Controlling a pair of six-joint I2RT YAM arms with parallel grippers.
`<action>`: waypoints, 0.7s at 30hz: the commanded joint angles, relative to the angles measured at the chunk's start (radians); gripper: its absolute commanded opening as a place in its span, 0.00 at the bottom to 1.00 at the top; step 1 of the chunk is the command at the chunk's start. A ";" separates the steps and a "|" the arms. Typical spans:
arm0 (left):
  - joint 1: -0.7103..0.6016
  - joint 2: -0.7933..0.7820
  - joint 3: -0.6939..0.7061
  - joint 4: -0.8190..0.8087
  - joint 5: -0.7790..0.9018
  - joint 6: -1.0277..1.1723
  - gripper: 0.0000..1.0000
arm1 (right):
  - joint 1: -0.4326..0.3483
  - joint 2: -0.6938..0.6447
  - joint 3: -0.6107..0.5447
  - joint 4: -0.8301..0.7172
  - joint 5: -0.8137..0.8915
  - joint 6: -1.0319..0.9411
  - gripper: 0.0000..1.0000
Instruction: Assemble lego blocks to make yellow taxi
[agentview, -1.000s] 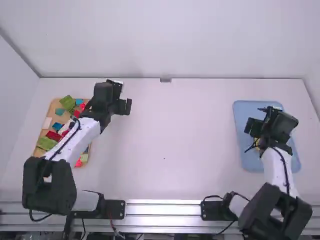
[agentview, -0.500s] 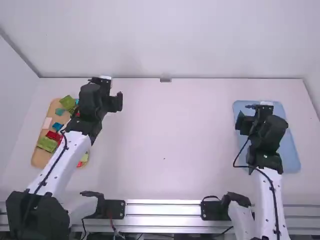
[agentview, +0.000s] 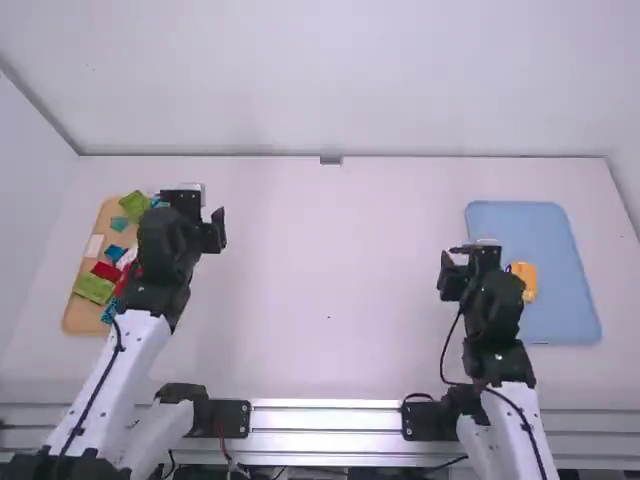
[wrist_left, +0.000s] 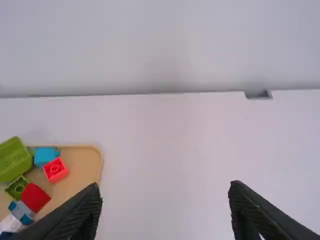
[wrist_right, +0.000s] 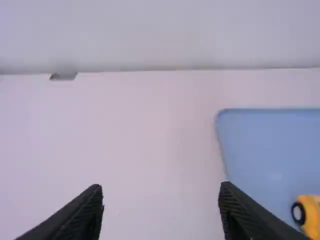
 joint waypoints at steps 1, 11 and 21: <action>0.000 -0.062 -0.052 0.002 0.011 -0.007 0.62 | 0.004 -0.055 -0.057 0.003 0.014 0.010 0.57; 0.000 -0.307 -0.297 0.002 0.011 -0.007 0.38 | 0.004 -0.296 -0.298 0.003 0.014 0.010 0.33; 0.000 -0.529 -0.518 0.002 0.011 -0.007 0.15 | 0.004 -0.477 -0.350 0.003 0.014 0.010 0.15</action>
